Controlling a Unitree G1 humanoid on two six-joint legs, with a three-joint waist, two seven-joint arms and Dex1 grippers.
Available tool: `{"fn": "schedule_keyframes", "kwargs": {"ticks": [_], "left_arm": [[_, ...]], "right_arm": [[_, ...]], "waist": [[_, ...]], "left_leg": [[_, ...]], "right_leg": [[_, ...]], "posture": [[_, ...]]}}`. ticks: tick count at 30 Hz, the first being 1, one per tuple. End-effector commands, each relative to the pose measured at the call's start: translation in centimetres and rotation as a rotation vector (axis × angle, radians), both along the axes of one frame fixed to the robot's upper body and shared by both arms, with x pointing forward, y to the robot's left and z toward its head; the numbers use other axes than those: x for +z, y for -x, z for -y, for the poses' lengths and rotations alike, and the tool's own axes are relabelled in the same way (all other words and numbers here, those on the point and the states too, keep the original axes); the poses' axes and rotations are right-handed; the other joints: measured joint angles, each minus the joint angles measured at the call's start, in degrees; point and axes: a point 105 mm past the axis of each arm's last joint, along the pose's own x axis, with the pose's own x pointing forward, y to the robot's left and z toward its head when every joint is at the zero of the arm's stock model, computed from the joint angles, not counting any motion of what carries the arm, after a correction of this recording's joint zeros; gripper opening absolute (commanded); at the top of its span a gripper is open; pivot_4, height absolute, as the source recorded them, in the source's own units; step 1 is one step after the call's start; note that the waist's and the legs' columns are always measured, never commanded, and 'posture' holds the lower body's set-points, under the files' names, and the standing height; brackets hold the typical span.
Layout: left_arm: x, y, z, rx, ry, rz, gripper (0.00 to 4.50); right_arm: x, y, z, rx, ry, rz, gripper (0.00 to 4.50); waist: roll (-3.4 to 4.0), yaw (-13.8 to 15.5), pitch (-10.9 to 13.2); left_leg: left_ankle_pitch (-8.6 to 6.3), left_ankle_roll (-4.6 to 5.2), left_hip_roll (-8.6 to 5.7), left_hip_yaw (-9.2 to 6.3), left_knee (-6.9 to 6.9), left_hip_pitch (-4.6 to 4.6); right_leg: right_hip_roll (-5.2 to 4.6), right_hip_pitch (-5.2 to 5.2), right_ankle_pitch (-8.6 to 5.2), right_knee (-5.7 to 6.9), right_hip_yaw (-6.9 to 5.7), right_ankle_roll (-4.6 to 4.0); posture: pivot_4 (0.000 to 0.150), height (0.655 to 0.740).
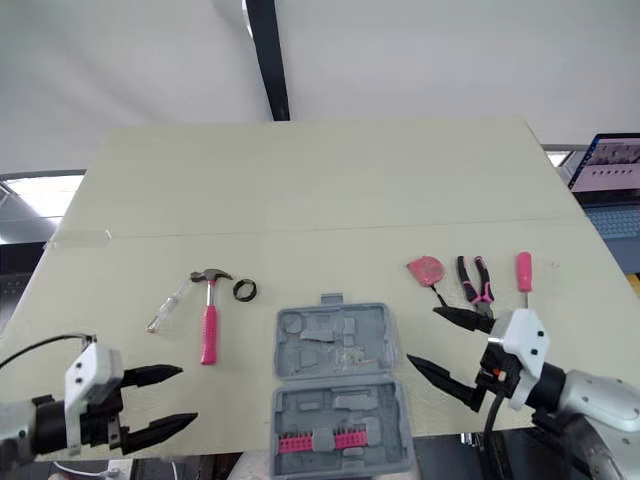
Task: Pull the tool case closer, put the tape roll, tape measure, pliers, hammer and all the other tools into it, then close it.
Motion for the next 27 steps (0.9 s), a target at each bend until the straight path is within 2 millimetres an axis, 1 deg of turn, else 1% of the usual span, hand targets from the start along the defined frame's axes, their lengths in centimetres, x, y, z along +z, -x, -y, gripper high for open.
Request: {"fn": "schedule_keyframes", "kwargs": {"ticks": [1,4,7,8,9,11,14,17,19,21,24,27], "left_arm": [[2.0,-1.8,0.4,-0.092,-0.208,0.001,4.50],[3.7,-3.5,0.9,-0.151,-0.286,-0.007,4.50],[5.2,-5.9,0.9,-0.193,-0.475,0.025,4.50],[5.4,-6.5,0.9,-0.192,-0.513,0.031,4.50],[5.6,-7.5,0.6,-0.197,-0.599,0.065,4.50],[5.8,-9.3,0.7,-0.178,-0.689,0.079,4.50],[6.1,-11.7,2.9,-0.201,-0.736,0.123,4.50],[6.2,-13.5,4.8,-0.207,-0.790,0.156,4.50],[6.0,-14.3,5.8,-0.209,-0.811,0.161,4.50],[5.4,-14.7,6.5,-0.221,-0.832,0.152,4.50],[4.5,-14.4,6.8,-0.249,-0.849,0.110,4.50],[4.3,-14.2,6.9,-0.252,-0.854,0.084,4.50]], "right_arm": [[0.1,-1.0,0.2,-0.016,-0.002,0.013,4.45],[-0.1,-1.7,0.2,-0.018,0.001,0.009,4.45],[-0.3,-2.3,0.2,-0.017,0.007,0.008,4.45],[-0.3,-2.3,0.2,-0.015,0.010,0.007,4.45],[-0.4,-2.4,0.2,-0.015,0.016,0.006,4.45],[-0.3,-2.6,0.4,-0.018,0.021,0.008,4.45],[0.0,-2.9,0.7,-0.027,0.024,0.013,4.45],[0.2,-2.8,1.0,-0.029,0.028,0.015,4.45],[0.4,-2.6,1.2,-0.026,0.029,0.019,4.45],[0.5,-2.4,1.3,-0.023,0.029,0.020,4.45],[0.6,-2.3,1.4,-0.024,0.037,0.014,4.45],[0.6,-2.2,1.7,-0.030,0.046,0.008,4.45]], "waist": [[-0.04,0.2,0.0],[0.02,0.1,0.0],[0.05,-0.1,0.0],[0.06,-0.1,0.1],[0.07,-0.1,0.1],[0.12,-0.2,0.1],[0.13,0.0,0.1],[0.04,0.2,0.1],[-0.02,0.2,0.1],[-0.04,0.2,0.2],[-0.05,-0.2,0.2],[-0.10,0.0,0.2]], "left_leg": [[0.01,-0.02,0.00,-0.01,0.00,0.00],[0.02,-0.04,-0.05,-0.01,0.03,0.00],[0.03,-0.05,-0.04,0.05,-0.19,0.00],[0.04,-0.06,-0.05,0.06,-0.20,0.00],[0.05,-0.08,-0.05,0.09,-0.21,-0.03],[0.05,-0.09,-0.06,0.18,-0.24,0.03],[0.06,-0.10,-0.05,0.25,-0.21,0.01],[0.06,-0.09,-0.06,0.23,-0.08,-0.07],[0.06,-0.09,-0.05,0.21,-0.04,-0.12],[0.06,-0.09,-0.05,0.20,-0.04,-0.13],[0.06,-0.09,-0.04,0.21,-0.06,-0.12],[0.06,-0.09,-0.03,0.21,-0.05,-0.14]], "right_leg": [[0.00,0.00,0.00,0.01,-0.01,0.00],[0.00,0.01,0.00,0.02,0.05,0.00],[0.02,-0.16,0.00,0.04,0.07,0.00],[0.03,-0.19,0.00,0.08,0.07,0.00],[0.03,-0.22,0.00,0.08,0.06,0.00],[0.03,-0.25,0.00,0.13,0.09,0.00],[0.03,-0.28,0.00,0.16,0.09,0.01],[0.03,-0.28,0.01,0.18,0.09,0.03],[0.03,-0.30,0.01,0.17,0.07,0.03],[0.03,-0.30,0.01,0.18,0.07,0.03],[0.03,-0.33,0.01,0.17,0.09,0.03],[0.03,-0.36,0.01,0.19,0.09,0.03]], "posture": [[0.150,0.7400],[0.150,0.7400],[0.150,0.7400],[0.150,0.7400],[0.150,0.7400],[0.150,0.7400],[0.150,0.7400],[0.150,0.7400],[0.150,0.7400],[0.150,0.7400],[0.150,0.7400],[0.150,0.7400]]}}
